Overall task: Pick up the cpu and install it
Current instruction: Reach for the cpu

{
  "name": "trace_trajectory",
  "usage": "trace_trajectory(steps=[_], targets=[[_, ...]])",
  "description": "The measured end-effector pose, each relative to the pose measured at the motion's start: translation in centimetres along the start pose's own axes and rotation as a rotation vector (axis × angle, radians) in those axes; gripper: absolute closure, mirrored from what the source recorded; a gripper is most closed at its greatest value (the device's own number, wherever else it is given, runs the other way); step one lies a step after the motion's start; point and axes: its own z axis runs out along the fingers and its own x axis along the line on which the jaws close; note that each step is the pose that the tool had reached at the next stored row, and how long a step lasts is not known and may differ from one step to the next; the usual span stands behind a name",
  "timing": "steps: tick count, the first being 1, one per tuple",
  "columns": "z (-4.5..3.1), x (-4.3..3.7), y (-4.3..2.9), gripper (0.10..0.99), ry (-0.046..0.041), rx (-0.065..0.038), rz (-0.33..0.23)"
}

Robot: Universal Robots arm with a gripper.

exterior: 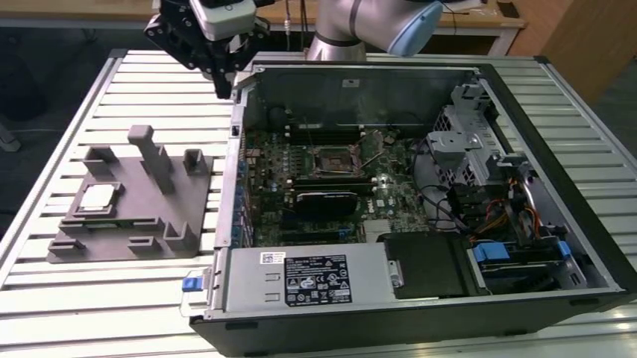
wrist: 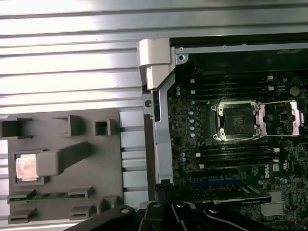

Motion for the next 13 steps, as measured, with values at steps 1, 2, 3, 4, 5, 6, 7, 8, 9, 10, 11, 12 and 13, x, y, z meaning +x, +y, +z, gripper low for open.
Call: trace_trajectory(steps=[1, 2, 3, 4, 5, 6, 7, 8, 9, 10, 11, 12, 13], targets=[[0.01, 0.19, -0.02, 0.98, 0.0, 0.0, 0.0], [0.02, 0.39, -0.03, 0.98, -0.0001, 0.0, 0.0], [0.02, 0.59, -0.05, 0.98, -0.0001, 0.0, 0.0], [0.04, 0.77, -0.06, 0.98, -0.0001, 0.0, 0.0], [0.05, 0.95, -0.08, 0.98, -0.0001, 0.0, 0.0], [0.06, 1.13, -0.09, 0.98, -0.0001, 0.0, 0.0], [0.08, 1.3, -0.1, 0.98, -0.0001, 0.0, 0.0], [0.09, 1.47, -0.12, 0.98, -0.0001, 0.0, 0.0], [0.11, 1.63, -0.13, 0.98, -0.0001, 0.0, 0.0], [0.13, 1.79, -0.14, 0.98, -0.0001, 0.0, 0.0], [0.14, 1.94, -0.16, 0.98, -0.0001, 0.0, 0.0], [0.15, 2.1, -0.17, 0.98, -0.0001, 0.0, 0.0], [0.16, 2.25, -0.18, 0.98, -0.0001, 0.0, 0.0]])
